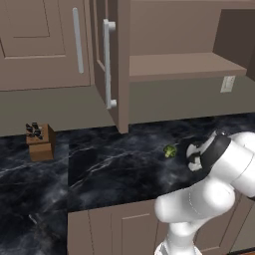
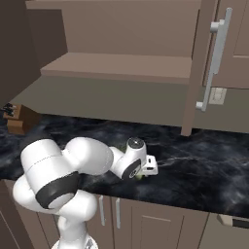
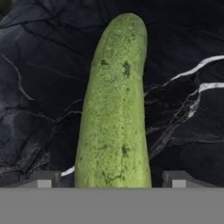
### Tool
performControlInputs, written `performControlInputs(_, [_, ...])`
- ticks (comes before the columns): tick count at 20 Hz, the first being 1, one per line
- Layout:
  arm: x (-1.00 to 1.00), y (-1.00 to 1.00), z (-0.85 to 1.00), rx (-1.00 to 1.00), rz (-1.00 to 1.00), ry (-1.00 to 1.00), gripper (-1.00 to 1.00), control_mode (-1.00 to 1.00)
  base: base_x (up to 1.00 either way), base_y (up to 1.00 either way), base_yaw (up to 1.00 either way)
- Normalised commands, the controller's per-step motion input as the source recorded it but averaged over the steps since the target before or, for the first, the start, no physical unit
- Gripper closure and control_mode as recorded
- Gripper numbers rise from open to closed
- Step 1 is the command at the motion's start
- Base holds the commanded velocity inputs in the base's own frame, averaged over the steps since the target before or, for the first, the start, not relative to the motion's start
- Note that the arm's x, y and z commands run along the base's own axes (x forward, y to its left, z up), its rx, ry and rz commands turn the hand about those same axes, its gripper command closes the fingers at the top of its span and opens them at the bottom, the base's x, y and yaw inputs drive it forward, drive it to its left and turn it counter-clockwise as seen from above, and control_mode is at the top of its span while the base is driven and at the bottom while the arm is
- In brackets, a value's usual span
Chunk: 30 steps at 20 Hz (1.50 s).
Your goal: Pick the cucumber, broccoli from the counter and place them in the cabinet. Then close the cabinet.
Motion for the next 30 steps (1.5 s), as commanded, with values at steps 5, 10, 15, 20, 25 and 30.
performControlInputs(5, [0.0, 0.0, -0.2, 0.0, 0.01, 0.05, 1.0, -1.0, 0.0, 0.0, 0.0])
performControlInputs(10, [-0.1, 0.0, 0.04, 0.02, 0.0, -0.01, 1.0, -1.0, 0.0, 0.0, 0.0])
performControlInputs(15, [-0.1, 0.02, 0.92, 0.06, -0.01, -0.04, 1.0, -1.0, 0.0, 0.0, 0.0])
performControlInputs(20, [-0.1, 0.19, 1.0, 0.0, -0.05, 0.01, 1.0, -1.0, 0.0, 0.0, 0.0])
performControlInputs(25, [-0.52, 0.18, 1.0, -0.03, -0.05, 0.08, 1.0, -1.0, 0.0, 0.0, 0.0])
performControlInputs(30, [-0.54, 0.2, 1.0, -0.06, -0.06, -0.08, 1.0, -1.0, 0.0, 0.0, 0.0])
